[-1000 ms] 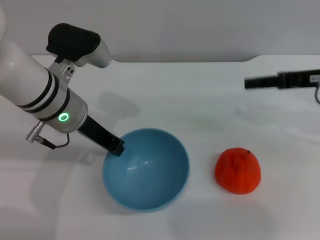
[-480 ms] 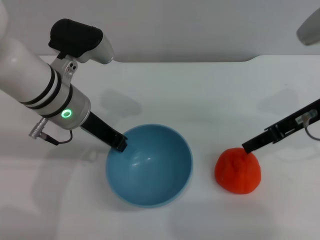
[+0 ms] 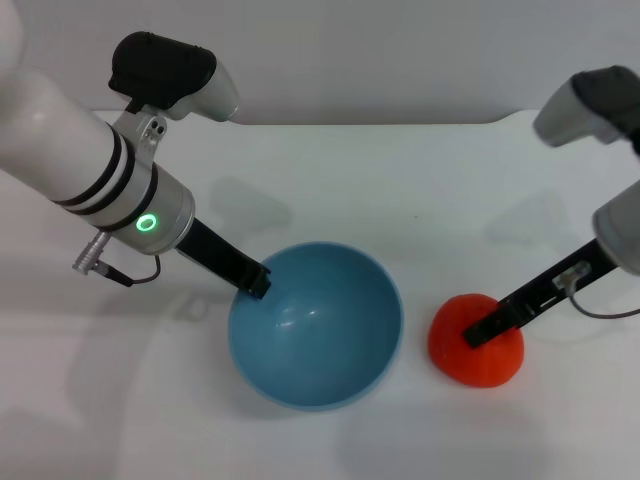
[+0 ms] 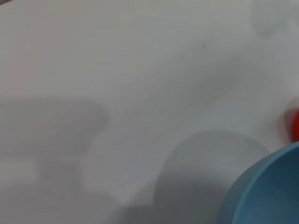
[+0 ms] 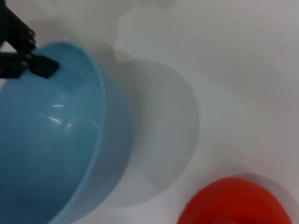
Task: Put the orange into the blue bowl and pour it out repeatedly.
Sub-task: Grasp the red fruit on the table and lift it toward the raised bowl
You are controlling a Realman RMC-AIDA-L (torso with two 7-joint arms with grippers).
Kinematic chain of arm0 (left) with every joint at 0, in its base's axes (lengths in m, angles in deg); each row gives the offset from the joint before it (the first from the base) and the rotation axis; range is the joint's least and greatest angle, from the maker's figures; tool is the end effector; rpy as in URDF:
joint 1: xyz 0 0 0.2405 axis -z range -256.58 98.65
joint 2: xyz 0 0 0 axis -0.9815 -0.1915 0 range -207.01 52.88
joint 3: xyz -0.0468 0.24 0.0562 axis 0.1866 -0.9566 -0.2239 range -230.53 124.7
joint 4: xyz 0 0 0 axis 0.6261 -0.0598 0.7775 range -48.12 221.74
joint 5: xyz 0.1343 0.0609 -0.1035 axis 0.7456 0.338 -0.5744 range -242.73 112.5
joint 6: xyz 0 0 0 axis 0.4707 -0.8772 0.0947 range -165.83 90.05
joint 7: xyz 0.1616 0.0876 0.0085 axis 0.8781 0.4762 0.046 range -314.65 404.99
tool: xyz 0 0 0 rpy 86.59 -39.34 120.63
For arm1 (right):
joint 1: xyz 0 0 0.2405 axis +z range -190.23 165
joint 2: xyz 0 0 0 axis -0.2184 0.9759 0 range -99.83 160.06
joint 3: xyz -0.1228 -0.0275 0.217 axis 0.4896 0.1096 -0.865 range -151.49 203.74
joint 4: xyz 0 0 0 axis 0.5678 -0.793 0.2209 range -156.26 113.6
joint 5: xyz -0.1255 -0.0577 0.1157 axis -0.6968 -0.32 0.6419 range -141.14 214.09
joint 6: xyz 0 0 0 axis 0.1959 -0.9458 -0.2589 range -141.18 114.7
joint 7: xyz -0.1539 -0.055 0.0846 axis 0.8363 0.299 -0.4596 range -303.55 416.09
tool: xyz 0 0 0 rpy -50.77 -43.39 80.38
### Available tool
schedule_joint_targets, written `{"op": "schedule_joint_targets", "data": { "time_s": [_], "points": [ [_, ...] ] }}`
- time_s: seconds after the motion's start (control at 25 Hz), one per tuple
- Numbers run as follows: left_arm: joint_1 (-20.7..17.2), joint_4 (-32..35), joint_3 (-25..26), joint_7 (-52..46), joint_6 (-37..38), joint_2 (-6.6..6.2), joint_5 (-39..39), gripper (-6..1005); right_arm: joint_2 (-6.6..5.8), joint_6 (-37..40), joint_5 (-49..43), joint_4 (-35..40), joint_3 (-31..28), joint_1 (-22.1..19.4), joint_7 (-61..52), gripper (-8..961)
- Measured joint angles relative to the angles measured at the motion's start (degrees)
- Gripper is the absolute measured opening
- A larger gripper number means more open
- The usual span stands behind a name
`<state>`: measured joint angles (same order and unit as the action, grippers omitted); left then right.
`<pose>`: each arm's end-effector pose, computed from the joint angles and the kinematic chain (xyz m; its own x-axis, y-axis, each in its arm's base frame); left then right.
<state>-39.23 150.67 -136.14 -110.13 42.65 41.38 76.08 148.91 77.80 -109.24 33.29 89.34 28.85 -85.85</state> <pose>-0.1935 0.3416 -0.0697 0.6390 0.7584 -0.1283 0.6812 -0.6354 -0.3635 0.2251 0.3280 -0.0482 0.5571 -0.8145 0.1618 -0.7754 -0.5800 -0.2497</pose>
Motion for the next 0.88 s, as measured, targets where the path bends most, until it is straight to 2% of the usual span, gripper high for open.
{"op": "schedule_joint_targets", "data": {
  "time_s": [0.24, 0.4, 0.6, 0.72, 0.88],
  "points": [
    [0.0, 0.0, 0.0, 0.0, -0.1, -0.05, -1.0, -1, 0.03, -4.8, -0.3, -1.6, 6.3, 0.0, 0.0, 505],
    [0.0, 0.0, 0.0, 0.0, -0.1, -0.05, -1.1, -1, -0.06, -5.4, -0.3, -1.0, 6.5, -0.5, 0.2, 502],
    [0.0, 0.0, 0.0, 0.0, -0.2, -0.05, -1.1, -1, -0.14, -5.2, -0.4, 1.3, 5.9, -1.9, 1.2, 281],
    [0.0, 0.1, 0.0, 0.0, -0.2, -0.05, -1.1, -1, -0.05, -3.7, -0.3, 3.5, 5.0, -2.5, 2.3, 229],
    [0.1, 0.0, 0.0, 0.0, -0.2, -0.05, -1.1, 0, -0.02, 1.4, 0.8, 10.0, 1.7, -2.7, 3.6, 168]
  ]
}}
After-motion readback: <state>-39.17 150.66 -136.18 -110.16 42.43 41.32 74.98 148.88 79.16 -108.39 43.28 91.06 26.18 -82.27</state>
